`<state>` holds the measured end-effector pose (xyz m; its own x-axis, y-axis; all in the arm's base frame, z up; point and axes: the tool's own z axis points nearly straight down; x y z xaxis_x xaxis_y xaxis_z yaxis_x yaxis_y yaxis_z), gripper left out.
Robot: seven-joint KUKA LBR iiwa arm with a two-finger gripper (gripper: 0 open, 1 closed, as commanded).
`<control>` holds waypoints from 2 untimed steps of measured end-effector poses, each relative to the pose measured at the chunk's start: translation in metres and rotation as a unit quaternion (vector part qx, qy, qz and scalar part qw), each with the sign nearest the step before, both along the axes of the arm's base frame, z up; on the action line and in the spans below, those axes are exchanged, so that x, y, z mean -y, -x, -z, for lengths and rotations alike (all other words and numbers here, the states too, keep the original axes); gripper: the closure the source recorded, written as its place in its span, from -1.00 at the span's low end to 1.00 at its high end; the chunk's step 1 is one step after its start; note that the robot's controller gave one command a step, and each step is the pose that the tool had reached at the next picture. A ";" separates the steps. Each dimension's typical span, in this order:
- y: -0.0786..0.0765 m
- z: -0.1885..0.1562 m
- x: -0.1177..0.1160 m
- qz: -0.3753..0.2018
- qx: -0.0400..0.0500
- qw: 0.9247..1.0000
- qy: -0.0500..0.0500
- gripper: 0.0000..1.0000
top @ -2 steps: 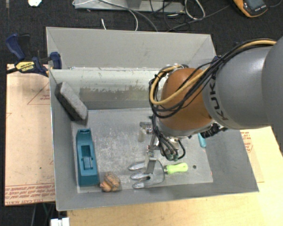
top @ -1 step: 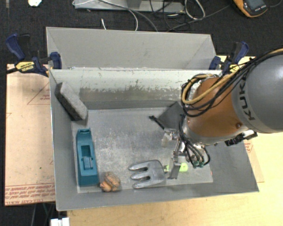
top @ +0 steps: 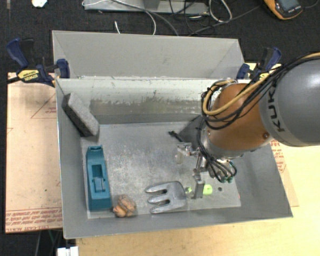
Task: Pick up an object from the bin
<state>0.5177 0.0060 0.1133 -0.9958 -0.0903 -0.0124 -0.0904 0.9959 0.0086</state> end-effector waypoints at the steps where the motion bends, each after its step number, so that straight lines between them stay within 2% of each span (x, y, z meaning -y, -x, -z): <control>1: 0.011 -0.002 -0.020 0.060 -0.002 0.998 0.000 -1.00; 2: 0.015 -0.001 -0.028 0.049 -0.002 0.999 0.000 -1.00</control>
Offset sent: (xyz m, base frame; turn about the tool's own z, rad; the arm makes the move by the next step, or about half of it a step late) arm -0.0195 0.0358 -0.0002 -0.0531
